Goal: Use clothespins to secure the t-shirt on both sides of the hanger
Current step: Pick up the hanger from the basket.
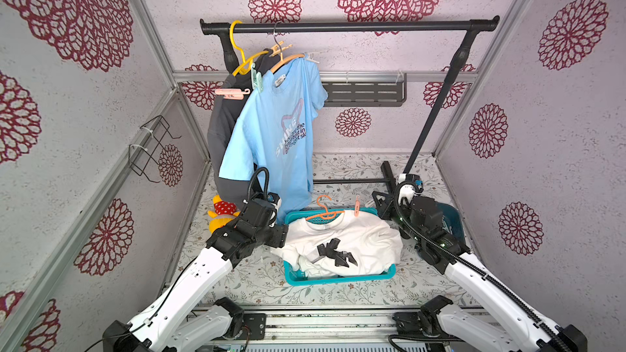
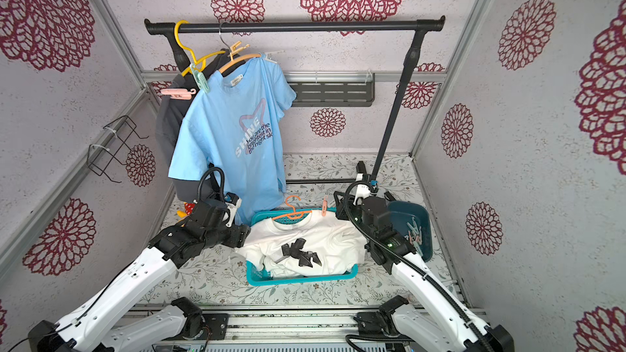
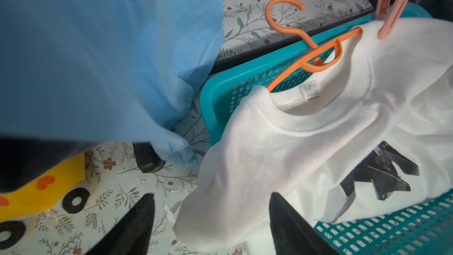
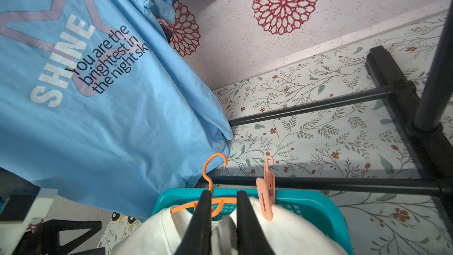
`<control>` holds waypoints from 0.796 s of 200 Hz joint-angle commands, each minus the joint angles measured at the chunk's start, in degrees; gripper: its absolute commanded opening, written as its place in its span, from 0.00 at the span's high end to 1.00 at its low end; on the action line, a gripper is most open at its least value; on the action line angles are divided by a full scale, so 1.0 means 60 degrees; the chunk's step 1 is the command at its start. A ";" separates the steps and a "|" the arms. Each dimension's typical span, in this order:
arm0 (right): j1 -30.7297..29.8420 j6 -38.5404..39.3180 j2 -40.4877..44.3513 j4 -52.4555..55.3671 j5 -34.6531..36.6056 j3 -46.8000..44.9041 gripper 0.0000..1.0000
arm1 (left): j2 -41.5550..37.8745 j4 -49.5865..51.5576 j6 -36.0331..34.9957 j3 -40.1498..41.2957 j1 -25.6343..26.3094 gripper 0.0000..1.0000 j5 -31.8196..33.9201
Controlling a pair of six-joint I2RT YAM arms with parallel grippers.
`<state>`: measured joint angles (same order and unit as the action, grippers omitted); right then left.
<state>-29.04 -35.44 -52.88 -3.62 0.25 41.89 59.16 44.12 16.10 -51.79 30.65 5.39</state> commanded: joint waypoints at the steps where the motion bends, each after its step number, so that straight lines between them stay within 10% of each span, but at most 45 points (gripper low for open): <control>1: 0.0034 0.0600 0.0076 -0.0486 -0.0264 0.0131 1.00 | 0.0501 0.0121 0.0057 0.0028 -0.0181 0.23 -0.0341; 96: 0.0032 0.1153 0.0069 -0.0456 -0.1102 -0.0084 1.00 | 0.1946 -0.0263 0.0393 0.0179 -0.0640 0.26 -0.0669; 159: 0.0026 0.1135 0.0193 -0.0437 -0.1215 -0.0184 1.00 | 0.2417 -0.0369 0.0510 0.0172 -0.0656 0.46 -0.0924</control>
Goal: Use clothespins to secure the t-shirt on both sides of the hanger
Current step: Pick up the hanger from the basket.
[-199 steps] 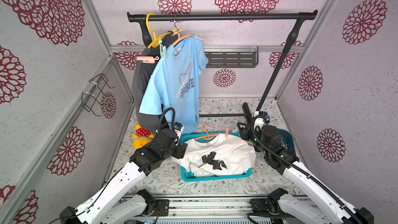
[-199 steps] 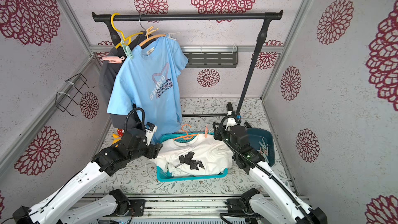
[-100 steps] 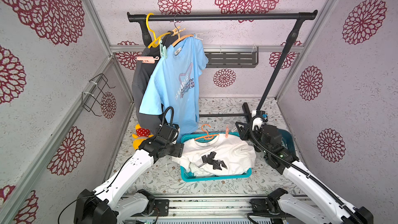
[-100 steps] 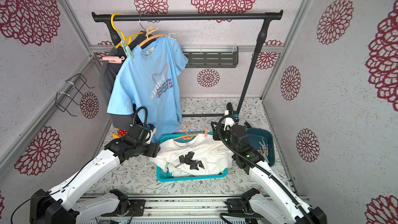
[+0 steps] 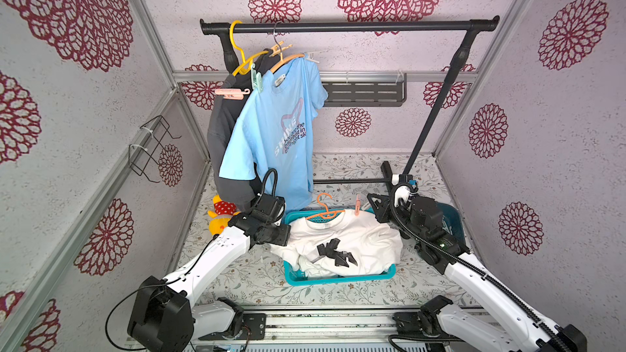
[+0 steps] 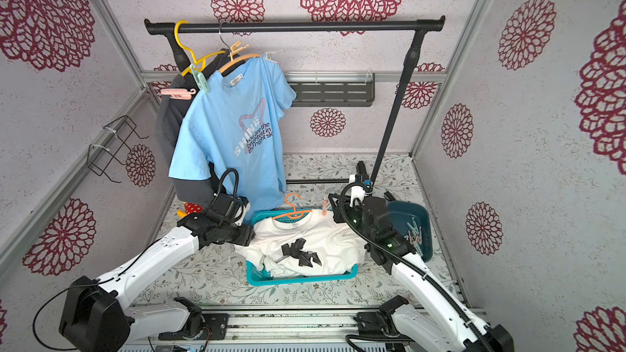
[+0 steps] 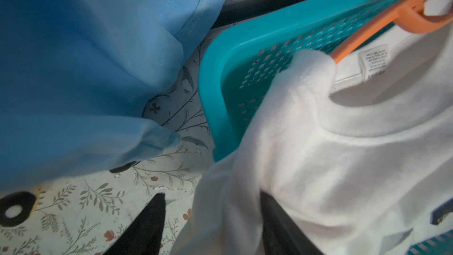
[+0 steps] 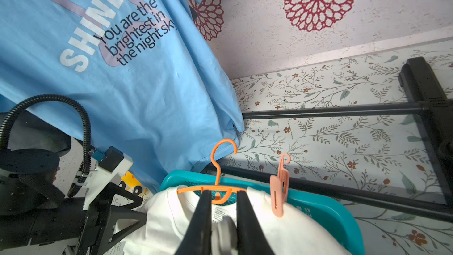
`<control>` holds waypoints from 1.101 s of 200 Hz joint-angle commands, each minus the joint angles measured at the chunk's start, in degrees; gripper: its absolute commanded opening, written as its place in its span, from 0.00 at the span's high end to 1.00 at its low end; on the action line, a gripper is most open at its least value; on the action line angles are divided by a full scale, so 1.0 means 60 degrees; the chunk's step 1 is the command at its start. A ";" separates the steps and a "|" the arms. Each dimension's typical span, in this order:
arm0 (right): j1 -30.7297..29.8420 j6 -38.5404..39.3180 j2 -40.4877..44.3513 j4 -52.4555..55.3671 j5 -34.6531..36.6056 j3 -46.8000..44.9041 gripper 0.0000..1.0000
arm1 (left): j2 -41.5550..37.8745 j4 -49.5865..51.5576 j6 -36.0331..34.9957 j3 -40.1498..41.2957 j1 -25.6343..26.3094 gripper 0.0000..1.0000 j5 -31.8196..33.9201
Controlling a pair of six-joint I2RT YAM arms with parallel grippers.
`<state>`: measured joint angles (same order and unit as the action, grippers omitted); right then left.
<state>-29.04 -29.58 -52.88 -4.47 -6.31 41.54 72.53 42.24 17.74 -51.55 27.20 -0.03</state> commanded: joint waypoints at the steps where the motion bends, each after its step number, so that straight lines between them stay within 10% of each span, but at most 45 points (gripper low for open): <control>1: 0.0030 0.0157 0.0197 -0.0295 -0.0121 -0.0126 1.00 | 0.0180 -0.0062 0.0237 0.0136 -0.0080 0.47 -0.0022; 133: 0.0026 0.0446 0.0318 -0.0097 0.0074 0.0048 1.00 | -0.0898 -0.0268 -0.0161 0.0432 -0.0065 0.95 -0.0516; 220: 0.0017 0.1558 0.0536 -0.0881 -0.0630 0.0374 1.00 | -0.2319 -0.0885 -0.1000 0.0361 0.0006 1.00 -0.0563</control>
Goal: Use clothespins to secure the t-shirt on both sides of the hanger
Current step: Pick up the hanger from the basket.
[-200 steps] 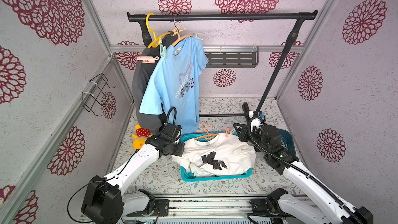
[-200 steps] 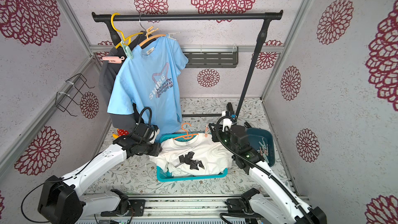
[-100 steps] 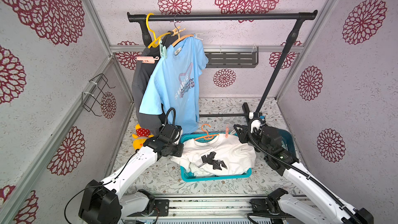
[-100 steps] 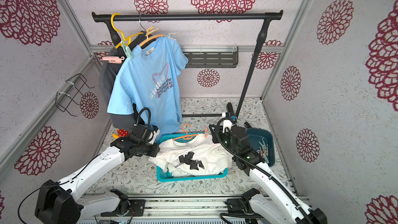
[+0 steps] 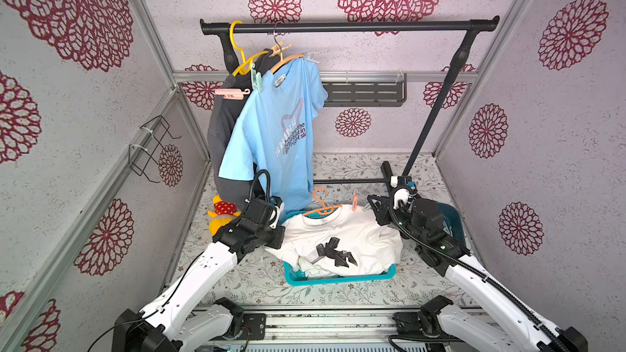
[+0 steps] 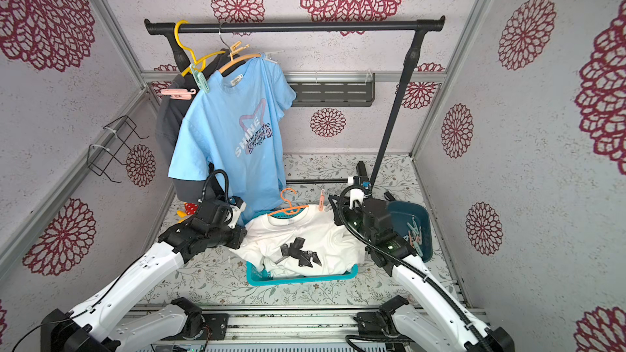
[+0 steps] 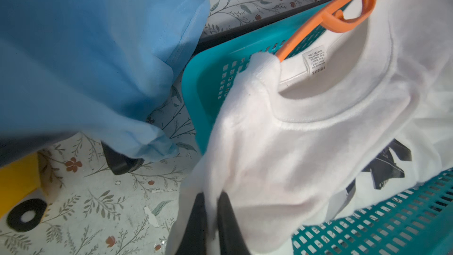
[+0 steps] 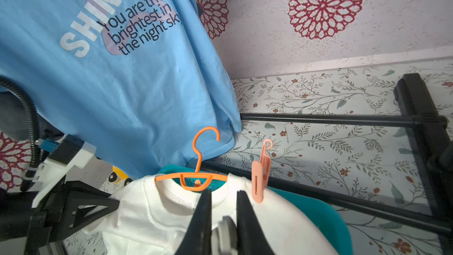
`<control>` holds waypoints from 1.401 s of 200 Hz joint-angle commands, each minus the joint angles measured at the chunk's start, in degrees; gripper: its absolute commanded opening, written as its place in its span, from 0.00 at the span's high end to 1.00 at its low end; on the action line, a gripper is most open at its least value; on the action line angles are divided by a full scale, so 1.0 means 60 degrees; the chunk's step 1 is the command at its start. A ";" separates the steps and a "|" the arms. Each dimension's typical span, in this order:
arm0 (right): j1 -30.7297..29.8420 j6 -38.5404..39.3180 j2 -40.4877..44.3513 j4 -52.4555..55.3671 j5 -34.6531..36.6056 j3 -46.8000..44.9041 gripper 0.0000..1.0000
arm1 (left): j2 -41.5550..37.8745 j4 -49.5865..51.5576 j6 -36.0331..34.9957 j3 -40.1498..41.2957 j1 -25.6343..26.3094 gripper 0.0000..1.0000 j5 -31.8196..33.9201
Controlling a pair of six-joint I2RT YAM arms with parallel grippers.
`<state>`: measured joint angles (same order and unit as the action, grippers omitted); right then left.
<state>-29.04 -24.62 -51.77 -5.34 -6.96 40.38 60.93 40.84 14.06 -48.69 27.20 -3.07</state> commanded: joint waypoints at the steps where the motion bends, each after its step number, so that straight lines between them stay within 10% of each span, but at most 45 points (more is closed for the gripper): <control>1: 0.0019 0.0755 0.0351 -0.0743 -0.0552 0.0580 1.00 | -0.0392 -0.0661 -0.0407 -0.0124 0.0014 1.00 -0.0066; 88: -0.0349 0.2510 -0.0543 -0.0586 -0.3359 0.2738 1.00 | -0.0678 -0.0955 -0.3368 -0.1553 0.1441 1.00 0.1897; 280: -0.1723 0.4012 -0.4412 0.0832 -0.4469 0.6616 1.00 | -0.0727 -0.2499 -0.7219 -0.2774 0.2481 1.00 0.2672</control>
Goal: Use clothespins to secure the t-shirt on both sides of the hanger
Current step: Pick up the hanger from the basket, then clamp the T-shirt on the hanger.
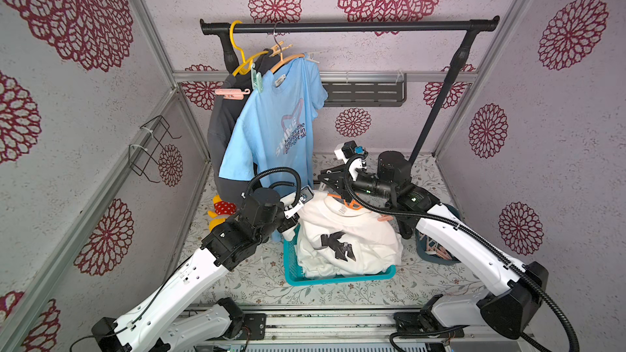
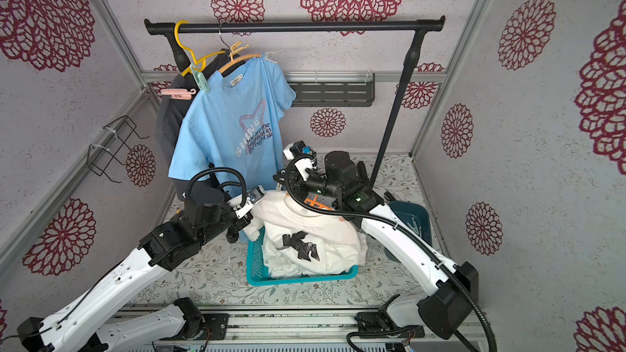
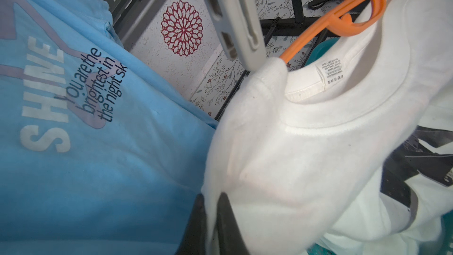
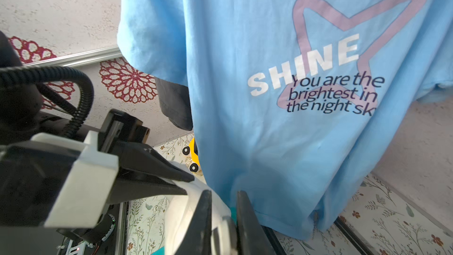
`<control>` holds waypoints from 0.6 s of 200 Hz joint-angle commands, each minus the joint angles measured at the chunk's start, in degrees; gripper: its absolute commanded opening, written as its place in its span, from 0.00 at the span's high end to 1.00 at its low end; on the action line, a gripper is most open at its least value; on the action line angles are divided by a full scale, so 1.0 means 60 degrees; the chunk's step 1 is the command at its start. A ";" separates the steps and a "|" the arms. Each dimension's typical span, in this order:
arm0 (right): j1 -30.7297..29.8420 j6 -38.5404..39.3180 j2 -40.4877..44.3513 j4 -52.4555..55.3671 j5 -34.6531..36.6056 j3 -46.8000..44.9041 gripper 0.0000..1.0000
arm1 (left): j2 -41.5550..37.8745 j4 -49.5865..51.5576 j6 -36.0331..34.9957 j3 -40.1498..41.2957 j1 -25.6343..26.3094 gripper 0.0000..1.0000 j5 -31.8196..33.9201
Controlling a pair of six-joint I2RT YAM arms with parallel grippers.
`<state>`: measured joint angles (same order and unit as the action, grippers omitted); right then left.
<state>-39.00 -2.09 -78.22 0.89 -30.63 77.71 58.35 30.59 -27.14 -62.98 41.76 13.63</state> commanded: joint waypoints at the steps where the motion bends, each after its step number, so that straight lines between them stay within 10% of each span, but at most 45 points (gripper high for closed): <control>1: -0.0062 0.0258 -0.0003 -0.0206 -0.0529 0.0393 1.00 | -0.0301 -0.0791 -0.0354 -0.0389 0.0056 1.00 -0.0114; 120: -0.0106 0.0420 -0.0518 -0.0220 -0.1160 0.0568 1.00 | -0.0518 -0.1135 -0.0402 -0.0357 0.0072 1.00 -0.0493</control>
<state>-39.44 -0.99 -81.25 0.82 -35.83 79.05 56.36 28.56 -29.85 -62.98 41.76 12.05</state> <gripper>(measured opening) 0.175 0.090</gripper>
